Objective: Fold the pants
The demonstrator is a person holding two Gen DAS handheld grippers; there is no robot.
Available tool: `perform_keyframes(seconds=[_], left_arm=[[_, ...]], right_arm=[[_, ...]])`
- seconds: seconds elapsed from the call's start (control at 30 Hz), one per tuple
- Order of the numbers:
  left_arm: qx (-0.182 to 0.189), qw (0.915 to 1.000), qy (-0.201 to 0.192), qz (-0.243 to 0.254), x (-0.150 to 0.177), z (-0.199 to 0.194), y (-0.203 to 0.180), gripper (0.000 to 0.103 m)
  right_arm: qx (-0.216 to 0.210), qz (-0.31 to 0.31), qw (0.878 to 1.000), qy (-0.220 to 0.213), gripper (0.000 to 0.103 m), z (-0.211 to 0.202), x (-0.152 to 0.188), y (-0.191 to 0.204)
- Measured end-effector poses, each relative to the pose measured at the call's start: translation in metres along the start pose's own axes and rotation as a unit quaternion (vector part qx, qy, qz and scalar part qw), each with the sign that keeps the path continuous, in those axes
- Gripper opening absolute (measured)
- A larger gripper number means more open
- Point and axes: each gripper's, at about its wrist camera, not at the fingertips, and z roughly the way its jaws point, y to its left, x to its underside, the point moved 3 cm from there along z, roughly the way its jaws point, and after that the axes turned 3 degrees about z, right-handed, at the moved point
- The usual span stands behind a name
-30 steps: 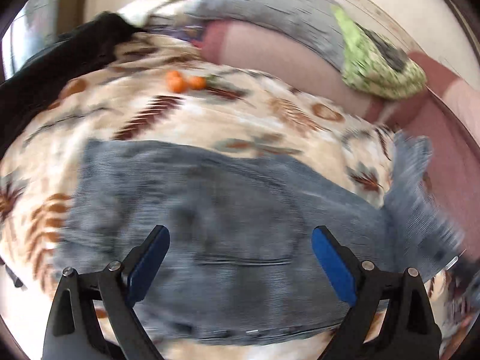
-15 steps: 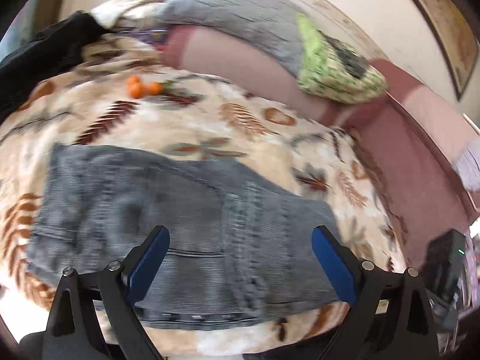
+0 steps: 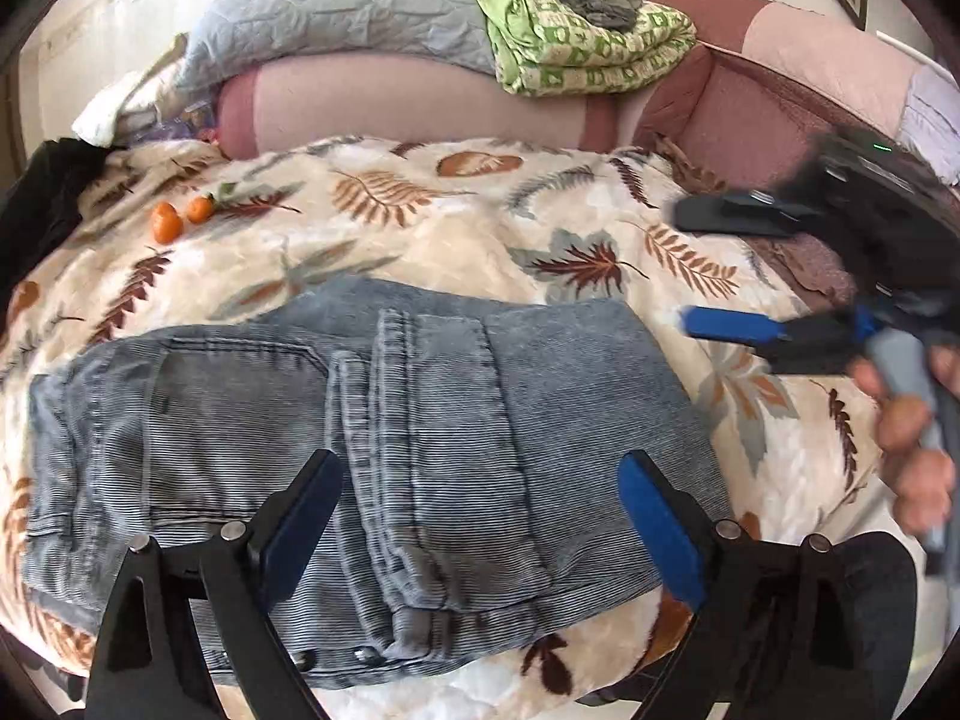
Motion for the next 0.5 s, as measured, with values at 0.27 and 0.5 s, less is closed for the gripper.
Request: perform_keyframes(seconds=[0.27,0.5], left_arm=[[-0.044,0.9961,0.049,0.059,0.031,0.050,-0.013,0.094],[0.000,0.9993,0.033,0.016,0.031,0.038,-0.001,0.094]], right_arm=[[0.023,0.054,0.997,0.048,0.075,0.065,-0.043,-0.047],[0.081,0.004,0.997,0.010,0.076,0.003,0.006,-0.023]])
